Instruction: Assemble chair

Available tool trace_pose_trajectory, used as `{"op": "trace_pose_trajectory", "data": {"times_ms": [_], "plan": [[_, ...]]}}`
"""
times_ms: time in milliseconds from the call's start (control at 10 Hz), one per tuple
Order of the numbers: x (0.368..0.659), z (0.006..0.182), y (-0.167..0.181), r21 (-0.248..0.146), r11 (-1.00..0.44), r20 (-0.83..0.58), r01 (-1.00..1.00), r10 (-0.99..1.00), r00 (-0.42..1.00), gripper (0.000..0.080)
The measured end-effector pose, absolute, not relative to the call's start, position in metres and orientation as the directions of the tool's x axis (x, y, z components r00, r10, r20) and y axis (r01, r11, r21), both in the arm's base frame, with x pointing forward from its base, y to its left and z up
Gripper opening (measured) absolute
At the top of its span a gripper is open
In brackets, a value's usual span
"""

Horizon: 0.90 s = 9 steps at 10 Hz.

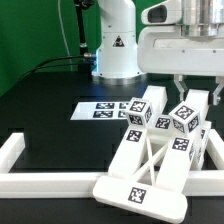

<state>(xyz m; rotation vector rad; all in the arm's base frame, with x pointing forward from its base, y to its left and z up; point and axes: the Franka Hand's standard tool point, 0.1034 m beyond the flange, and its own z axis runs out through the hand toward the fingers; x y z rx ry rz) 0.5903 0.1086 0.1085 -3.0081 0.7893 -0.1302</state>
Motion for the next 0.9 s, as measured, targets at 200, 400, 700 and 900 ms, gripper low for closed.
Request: {"op": "trace_pose_trajectory", "data": {"times_ms": [200, 400, 700, 900], "plan": [[0.590, 0.108, 0.108, -0.049, -0.872, 0.074, -0.487, -0.490, 0.869, 0.0285], [0.590, 0.108, 0.108, -0.048, -0.872, 0.074, -0.487, -0.489, 0.869, 0.0285], [0.588, 0.102, 0.114, -0.033, -0.898, 0.115, -0.438, -0.439, 0.891, 0.0286], [0.590, 0.097, 0.099, 0.006, -0.982, 0.164, -0.187, -0.184, 0.969, 0.0287]]}}
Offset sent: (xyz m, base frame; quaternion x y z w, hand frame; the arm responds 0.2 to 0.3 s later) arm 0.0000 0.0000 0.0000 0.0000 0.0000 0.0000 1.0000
